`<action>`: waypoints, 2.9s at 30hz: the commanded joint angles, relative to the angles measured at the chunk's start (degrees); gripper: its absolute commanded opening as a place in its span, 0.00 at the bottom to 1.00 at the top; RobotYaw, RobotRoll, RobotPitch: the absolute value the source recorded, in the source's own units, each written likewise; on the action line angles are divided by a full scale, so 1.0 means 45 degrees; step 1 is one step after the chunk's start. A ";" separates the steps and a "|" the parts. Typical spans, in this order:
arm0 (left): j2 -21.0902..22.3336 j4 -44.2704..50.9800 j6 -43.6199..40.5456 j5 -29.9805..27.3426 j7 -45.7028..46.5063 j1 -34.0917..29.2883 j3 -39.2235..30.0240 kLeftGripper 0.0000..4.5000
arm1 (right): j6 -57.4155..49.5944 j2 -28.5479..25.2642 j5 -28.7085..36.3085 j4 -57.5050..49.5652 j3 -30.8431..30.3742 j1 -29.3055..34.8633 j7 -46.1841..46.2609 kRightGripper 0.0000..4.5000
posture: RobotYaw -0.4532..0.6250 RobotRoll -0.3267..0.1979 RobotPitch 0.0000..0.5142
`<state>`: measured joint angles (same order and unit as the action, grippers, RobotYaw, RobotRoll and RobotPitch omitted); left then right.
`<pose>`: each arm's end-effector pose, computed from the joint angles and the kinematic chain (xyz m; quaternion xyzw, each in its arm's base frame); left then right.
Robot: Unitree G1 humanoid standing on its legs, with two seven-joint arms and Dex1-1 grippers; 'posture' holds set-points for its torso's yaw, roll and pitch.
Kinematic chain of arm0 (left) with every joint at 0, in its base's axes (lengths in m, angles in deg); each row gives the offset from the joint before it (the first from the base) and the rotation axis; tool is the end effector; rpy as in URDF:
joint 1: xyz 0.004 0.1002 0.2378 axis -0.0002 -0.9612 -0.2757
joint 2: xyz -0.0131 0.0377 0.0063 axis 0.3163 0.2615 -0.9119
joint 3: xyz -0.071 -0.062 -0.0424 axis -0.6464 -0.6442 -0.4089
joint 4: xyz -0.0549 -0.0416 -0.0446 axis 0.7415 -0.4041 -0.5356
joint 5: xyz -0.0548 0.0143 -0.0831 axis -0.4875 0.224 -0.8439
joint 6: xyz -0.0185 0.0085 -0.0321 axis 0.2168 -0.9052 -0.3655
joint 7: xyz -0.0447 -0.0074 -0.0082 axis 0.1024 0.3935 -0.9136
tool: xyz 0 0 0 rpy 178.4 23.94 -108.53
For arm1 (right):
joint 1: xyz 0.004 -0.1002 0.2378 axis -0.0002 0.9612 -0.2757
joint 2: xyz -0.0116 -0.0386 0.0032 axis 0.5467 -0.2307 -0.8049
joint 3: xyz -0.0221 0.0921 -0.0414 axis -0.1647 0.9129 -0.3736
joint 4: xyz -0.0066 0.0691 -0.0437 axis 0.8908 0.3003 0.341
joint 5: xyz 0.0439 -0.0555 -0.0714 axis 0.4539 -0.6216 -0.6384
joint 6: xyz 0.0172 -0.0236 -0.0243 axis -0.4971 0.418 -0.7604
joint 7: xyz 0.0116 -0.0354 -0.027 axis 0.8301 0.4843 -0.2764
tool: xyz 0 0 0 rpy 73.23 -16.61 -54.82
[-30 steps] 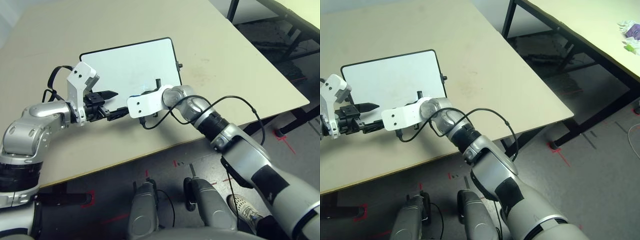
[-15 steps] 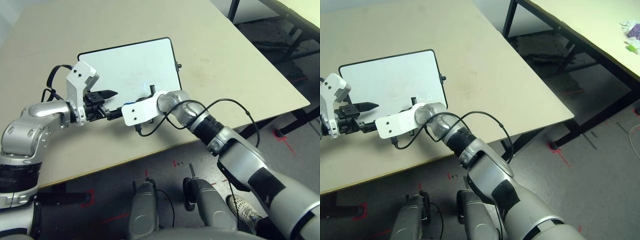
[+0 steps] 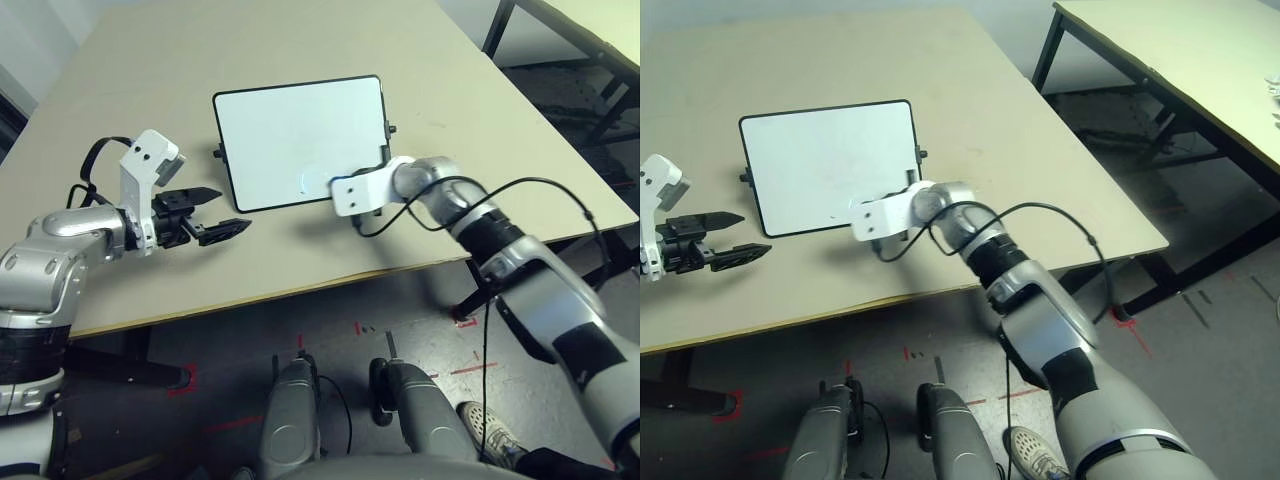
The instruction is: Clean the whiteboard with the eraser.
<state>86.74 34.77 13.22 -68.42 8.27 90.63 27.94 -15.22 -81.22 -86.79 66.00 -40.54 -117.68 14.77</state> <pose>0.2344 0.3108 0.2089 0.1577 0.1835 -0.3051 0.9211 0.3539 -0.0981 0.1816 -0.6181 0.0500 0.3890 0.6813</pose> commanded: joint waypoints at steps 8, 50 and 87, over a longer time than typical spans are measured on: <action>0.0029 -0.0549 0.0403 0.0279 -0.0319 0.0014 0.0152 1.00 | -0.0932 0.2536 -0.0068 0.0894 -0.0173 -0.0444 0.0386 0.12 | 0.46 0.62 0.39; 0.0625 0.1579 -0.1451 -0.0272 0.1033 -0.3506 -0.3924 1.00 | 0.0811 0.7594 -0.0394 0.4070 -0.1243 -0.1965 0.1775 0.11 | 0.58 0.62 0.43; -0.3170 -0.0537 0.4950 -0.0162 0.4984 0.2593 -0.4751 1.00 | -0.0462 0.5094 0.5001 -0.4322 0.4664 -0.0122 0.3107 0.11 | 0.47 0.62 0.29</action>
<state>74.49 34.07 31.30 -70.38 28.29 102.49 7.61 -19.05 -57.85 -67.67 54.34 -23.13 -121.03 26.54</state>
